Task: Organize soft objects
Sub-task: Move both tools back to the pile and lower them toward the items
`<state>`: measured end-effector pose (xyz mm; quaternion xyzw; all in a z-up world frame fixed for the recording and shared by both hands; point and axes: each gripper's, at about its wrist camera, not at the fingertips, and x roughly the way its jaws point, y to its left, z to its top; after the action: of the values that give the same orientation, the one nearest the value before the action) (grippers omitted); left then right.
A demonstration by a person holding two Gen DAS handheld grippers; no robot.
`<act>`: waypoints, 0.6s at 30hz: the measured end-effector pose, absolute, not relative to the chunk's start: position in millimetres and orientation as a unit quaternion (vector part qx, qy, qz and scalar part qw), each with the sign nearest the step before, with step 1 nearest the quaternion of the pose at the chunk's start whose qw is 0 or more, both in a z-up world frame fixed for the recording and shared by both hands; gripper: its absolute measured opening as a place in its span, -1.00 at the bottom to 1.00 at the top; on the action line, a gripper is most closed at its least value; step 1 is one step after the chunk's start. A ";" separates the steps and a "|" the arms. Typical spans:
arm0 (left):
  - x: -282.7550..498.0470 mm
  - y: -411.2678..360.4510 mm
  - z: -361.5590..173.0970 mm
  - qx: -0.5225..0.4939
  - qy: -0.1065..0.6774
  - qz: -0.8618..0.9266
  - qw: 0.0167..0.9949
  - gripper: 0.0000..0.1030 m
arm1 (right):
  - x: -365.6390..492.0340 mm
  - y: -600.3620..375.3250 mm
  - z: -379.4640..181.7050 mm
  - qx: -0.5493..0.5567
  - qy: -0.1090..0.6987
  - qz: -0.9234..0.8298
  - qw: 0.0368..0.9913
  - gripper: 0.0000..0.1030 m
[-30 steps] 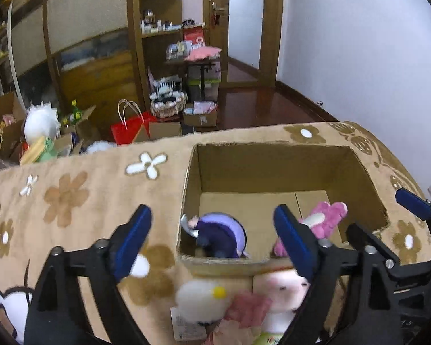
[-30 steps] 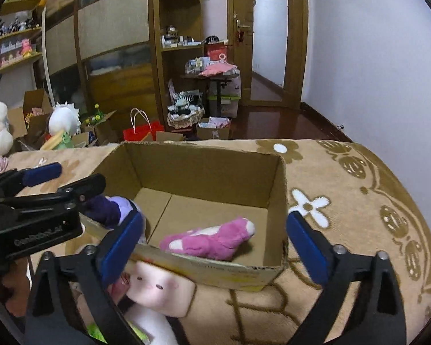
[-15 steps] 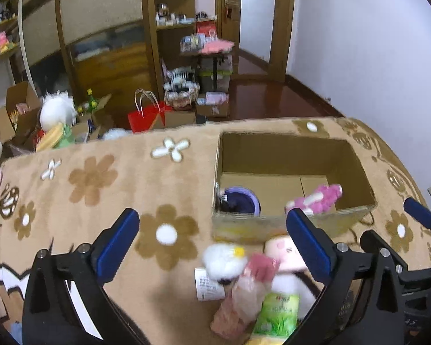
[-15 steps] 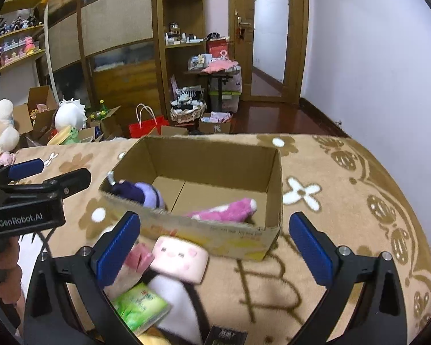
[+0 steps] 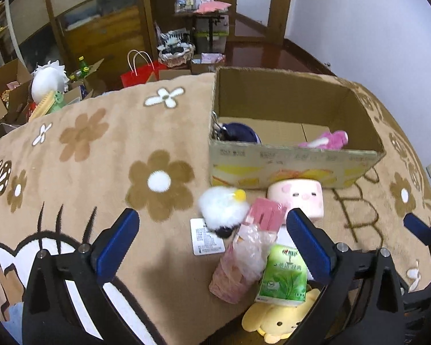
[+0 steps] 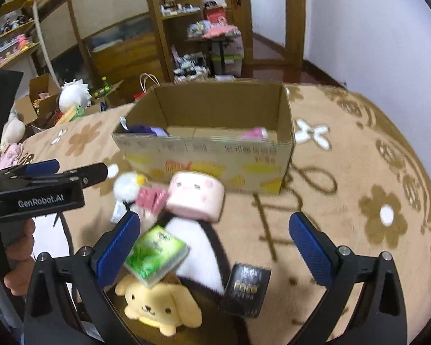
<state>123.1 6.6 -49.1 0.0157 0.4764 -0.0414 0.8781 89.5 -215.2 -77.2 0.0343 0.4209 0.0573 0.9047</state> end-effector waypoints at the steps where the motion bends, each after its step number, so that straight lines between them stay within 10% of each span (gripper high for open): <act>1: 123.0 5.0 -51.2 0.018 0.479 -0.043 0.877 0.97 | 88.1 -216.6 -81.3 0.039 0.427 0.055 0.902 1.00; 18: 127.8 -25.9 -105.0 0.044 0.523 -0.072 0.848 0.97 | 90.1 -231.7 -135.2 0.081 0.484 0.034 0.870 1.00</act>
<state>127.8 -25.9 -105.0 0.0442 0.5227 -0.0725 0.8483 90.1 -231.7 -135.2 0.0809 0.4844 0.0335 0.8705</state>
